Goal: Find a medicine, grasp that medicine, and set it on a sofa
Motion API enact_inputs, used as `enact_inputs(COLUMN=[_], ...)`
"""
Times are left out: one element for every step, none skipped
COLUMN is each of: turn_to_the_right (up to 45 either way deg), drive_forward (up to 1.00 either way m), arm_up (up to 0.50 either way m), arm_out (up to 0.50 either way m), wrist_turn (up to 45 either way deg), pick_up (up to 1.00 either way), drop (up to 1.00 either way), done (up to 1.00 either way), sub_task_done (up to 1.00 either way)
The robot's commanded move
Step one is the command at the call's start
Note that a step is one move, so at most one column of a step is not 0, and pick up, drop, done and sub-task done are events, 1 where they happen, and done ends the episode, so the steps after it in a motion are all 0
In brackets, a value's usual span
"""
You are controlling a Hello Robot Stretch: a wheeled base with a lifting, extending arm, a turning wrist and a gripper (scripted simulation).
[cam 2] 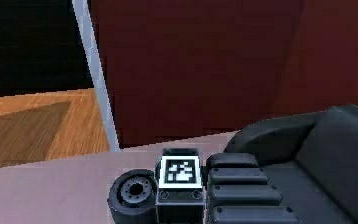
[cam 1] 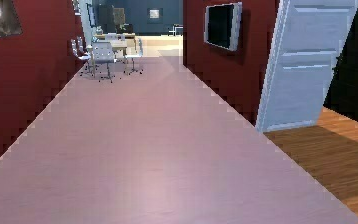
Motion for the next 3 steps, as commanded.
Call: enact_inputs(turn_to_the_right=[15.0,-45.0,-45.0], drive_forward=[0.00,0.00,0.00], arm_up=[0.00,0.00,0.00], arm_out=[0.00,0.00,0.00], wrist_turn=[0.0,0.0,0.0], pick_up=[0.00,0.00,0.00], drop=[0.00,0.00,0.00], done=[0.00,0.00,0.00], sub_task_done=[0.00,0.00,0.00])
